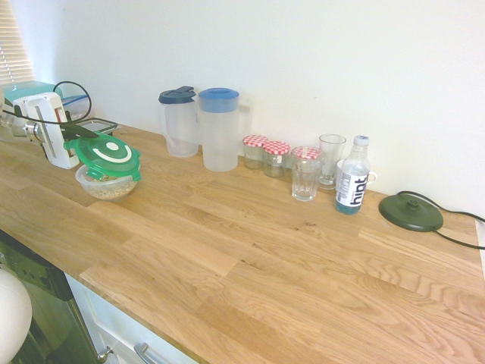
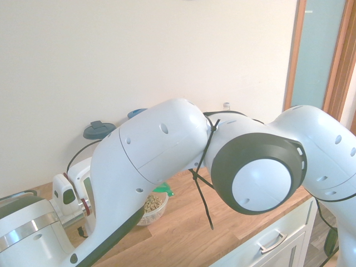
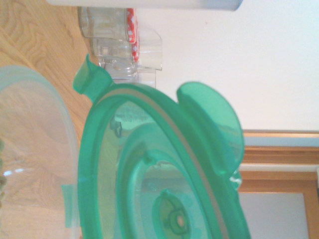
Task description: Cover the lid of food container
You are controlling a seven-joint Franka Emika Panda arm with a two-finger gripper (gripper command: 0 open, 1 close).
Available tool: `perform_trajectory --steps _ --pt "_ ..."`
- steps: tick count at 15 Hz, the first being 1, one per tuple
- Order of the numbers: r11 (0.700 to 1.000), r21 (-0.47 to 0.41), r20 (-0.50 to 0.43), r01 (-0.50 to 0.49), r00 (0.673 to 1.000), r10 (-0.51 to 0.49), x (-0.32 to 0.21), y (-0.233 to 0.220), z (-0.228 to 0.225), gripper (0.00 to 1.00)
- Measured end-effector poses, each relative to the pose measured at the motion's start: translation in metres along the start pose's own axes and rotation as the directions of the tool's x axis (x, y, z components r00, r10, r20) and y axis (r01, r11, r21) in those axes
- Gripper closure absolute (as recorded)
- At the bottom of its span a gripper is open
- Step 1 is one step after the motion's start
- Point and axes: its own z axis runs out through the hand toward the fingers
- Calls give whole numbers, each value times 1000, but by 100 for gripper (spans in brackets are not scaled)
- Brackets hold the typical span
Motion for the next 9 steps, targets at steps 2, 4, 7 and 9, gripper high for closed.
perform_trajectory --steps 2,4,7,9 --pt "1000 3 6 11 1000 -11 -4 0 -2 0" --pt "999 24 30 42 999 -43 -15 3 -11 0" --pt "995 71 57 72 995 -76 -30 11 -29 0" --pt "993 94 86 75 993 -84 -30 14 -35 0"
